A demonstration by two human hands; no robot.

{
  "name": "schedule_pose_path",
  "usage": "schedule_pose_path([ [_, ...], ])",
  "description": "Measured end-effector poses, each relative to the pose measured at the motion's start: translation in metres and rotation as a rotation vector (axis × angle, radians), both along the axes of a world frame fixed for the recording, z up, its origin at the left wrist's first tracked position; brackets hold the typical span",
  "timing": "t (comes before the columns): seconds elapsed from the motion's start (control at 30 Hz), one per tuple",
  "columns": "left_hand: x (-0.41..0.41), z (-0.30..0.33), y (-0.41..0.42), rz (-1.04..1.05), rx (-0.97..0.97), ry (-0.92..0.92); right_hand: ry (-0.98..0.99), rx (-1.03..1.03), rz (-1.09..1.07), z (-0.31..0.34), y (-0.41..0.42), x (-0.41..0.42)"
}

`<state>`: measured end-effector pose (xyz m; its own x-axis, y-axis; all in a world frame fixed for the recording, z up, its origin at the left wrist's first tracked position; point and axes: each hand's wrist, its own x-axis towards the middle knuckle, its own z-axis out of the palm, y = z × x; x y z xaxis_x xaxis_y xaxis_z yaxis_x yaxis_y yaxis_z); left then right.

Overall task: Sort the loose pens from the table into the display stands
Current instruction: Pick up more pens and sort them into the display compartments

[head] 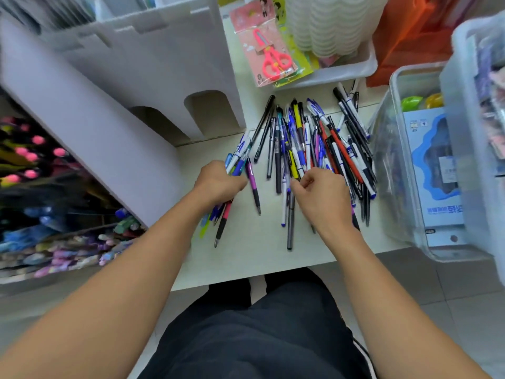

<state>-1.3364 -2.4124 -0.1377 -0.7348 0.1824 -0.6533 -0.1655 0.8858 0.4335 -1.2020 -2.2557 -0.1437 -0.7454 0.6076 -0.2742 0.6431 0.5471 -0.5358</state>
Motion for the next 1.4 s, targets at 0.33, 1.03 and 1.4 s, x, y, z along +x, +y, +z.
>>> schedule_pose_path([
  [0.33,0.032,0.124,-0.031,0.452,0.968,-0.139,0.585,-0.984,-0.237,0.108,-0.071,-0.011],
  [1.03,0.055,0.195,-0.221,0.992,1.363,0.425,0.253,-0.965,0.392,0.195,-0.264,-0.036],
  [1.4,0.062,0.169,-0.266,1.12,1.295,0.466,0.201,-0.703,0.846,0.196,-0.293,-0.083],
])
